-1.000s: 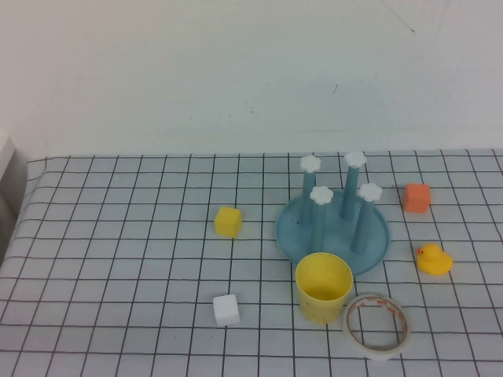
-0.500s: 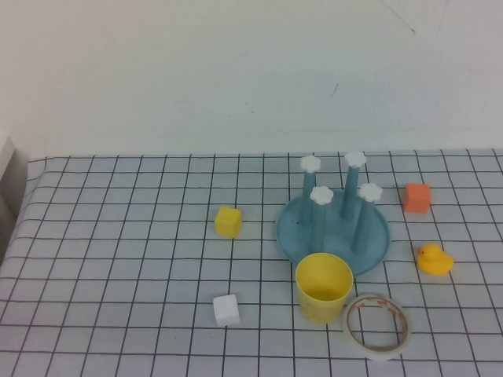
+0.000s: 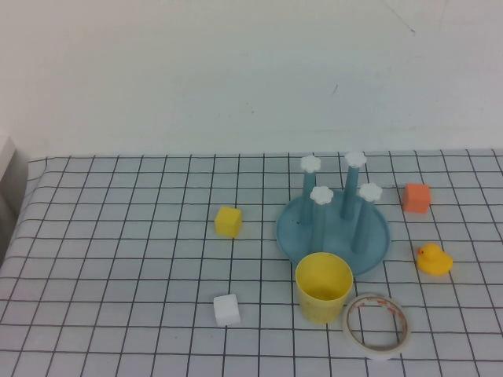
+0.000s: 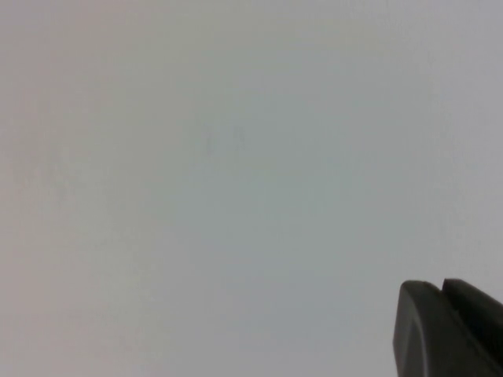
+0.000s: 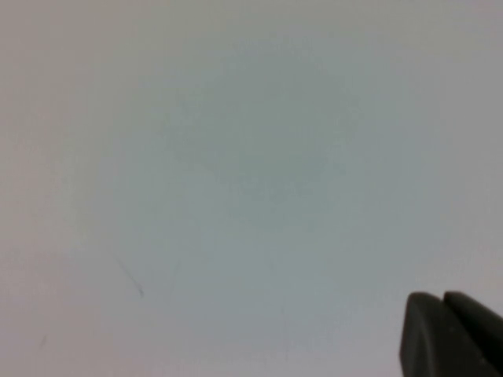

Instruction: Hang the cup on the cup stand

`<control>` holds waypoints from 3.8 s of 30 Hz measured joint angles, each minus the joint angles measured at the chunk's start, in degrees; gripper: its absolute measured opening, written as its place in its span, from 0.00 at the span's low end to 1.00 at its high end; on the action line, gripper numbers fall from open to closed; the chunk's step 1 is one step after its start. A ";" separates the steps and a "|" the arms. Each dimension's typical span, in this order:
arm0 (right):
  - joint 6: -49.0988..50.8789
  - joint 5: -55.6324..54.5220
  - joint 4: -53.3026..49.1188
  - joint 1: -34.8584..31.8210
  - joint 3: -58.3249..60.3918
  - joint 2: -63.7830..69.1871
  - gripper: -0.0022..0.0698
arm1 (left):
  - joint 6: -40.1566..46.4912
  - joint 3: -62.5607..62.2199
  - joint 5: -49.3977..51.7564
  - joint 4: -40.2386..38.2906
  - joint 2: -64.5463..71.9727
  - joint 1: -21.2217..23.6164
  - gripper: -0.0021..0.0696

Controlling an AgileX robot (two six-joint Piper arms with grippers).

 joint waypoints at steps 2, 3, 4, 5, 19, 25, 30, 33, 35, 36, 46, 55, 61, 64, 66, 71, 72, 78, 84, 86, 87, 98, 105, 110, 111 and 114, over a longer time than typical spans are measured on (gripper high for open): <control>0.00 3.32 -0.11 0.00 -2.13 4.34 0.03 | 0.00 -4.13 7.02 -0.13 2.73 0.00 0.03; 0.00 4.95 -0.11 0.00 -3.11 6.95 0.03 | 0.00 -5.16 9.33 -0.65 3.77 0.00 0.03; 0.00 6.20 0.07 0.00 -4.01 9.16 0.03 | 0.00 -6.01 11.54 -1.41 4.97 0.00 0.03; 0.00 8.74 1.35 0.00 -5.59 14.60 0.03 | -0.04 -6.67 14.52 -3.51 6.98 0.00 0.03; -27.48 30.05 28.32 9.90 -23.54 54.86 0.03 | 2.24 -6.76 33.77 -16.05 17.89 0.00 0.03; -43.98 27.59 43.95 18.40 -27.20 69.64 0.03 | 3.69 -6.76 37.13 -25.10 20.71 0.00 0.03; -52.62 22.85 47.04 26.45 -29.79 82.24 0.03 | 7.67 -6.76 37.28 -32.88 21.32 0.00 0.03; -53.32 22.25 47.40 27.84 -33.36 88.61 0.09 | 9.52 -6.76 37.17 -34.32 21.32 0.00 0.03; -53.32 22.37 47.51 27.94 -36.09 91.38 0.19 | 10.18 -6.76 37.17 -34.59 21.32 0.00 0.03; -53.32 22.50 47.51 27.94 -37.82 93.22 0.28 | 10.32 -6.76 37.17 -34.72 21.32 0.00 0.03; -53.32 22.29 47.65 27.94 -47.89 105.81 0.54 | 10.69 -6.76 40.29 -36.72 21.32 0.00 0.03; -53.32 21.31 46.70 27.94 -51.40 112.64 0.55 | 10.69 -6.76 41.73 -38.69 21.32 0.00 0.03; -53.32 22.23 46.45 27.94 -51.43 113.95 0.41 | 10.69 -6.76 41.73 -39.24 21.32 0.00 0.03; -53.32 22.75 46.45 27.94 -51.53 113.95 0.20 | 10.84 -6.76 41.73 -40.08 21.32 0.00 0.03; -53.32 23.29 46.45 27.94 -51.53 113.95 0.11 | 11.76 -6.76 41.73 -41.00 21.32 0.00 0.03; -53.32 26.23 46.45 27.94 -51.53 113.37 0.07 | 14.99 -6.76 39.12 -44.93 21.32 0.00 0.03; -53.32 26.76 46.45 27.94 -51.53 112.82 0.07 | 15.49 -6.76 37.95 -45.94 21.32 0.00 0.03; -53.93 28.36 47.61 27.94 -51.53 103.07 0.07 | 17.11 -6.76 31.04 -52.59 21.32 0.00 0.09; -66.85 23.76 57.74 29.86 -49.63 89.53 0.07 | 17.65 -6.76 28.90 -73.55 22.33 0.00 0.74; -74.06 21.14 63.06 31.80 -47.98 86.42 0.07 | 17.65 -6.76 29.76 -80.96 23.55 0.00 0.89; -78.35 19.64 66.40 33.12 -46.75 84.47 0.07 | 17.65 -6.76 30.36 -83.35 24.39 0.00 0.92; -121.57 3.30 95.57 49.09 -41.66 77.21 0.07 | 19.57 -6.76 39.16 -93.64 34.42 0.00 0.99; -130.57 -2.16 95.12 56.20 -41.32 75.17 0.06 | 19.64 -6.76 41.62 -93.64 37.57 0.00 0.99; -131.10 -10.15 90.76 60.37 -41.20 73.05 0.06 | 18.05 -6.76 40.43 -93.70 37.64 0.00 1.00; -130.90 -11.13 89.64 60.97 -41.20 72.69 0.06 | 17.83 -6.76 40.27 -93.70 37.64 0.00 1.00; -128.51 -12.04 87.09 62.56 -41.20 72.03 0.06 | 16.42 -6.76 39.93 -93.70 37.68 0.00 1.00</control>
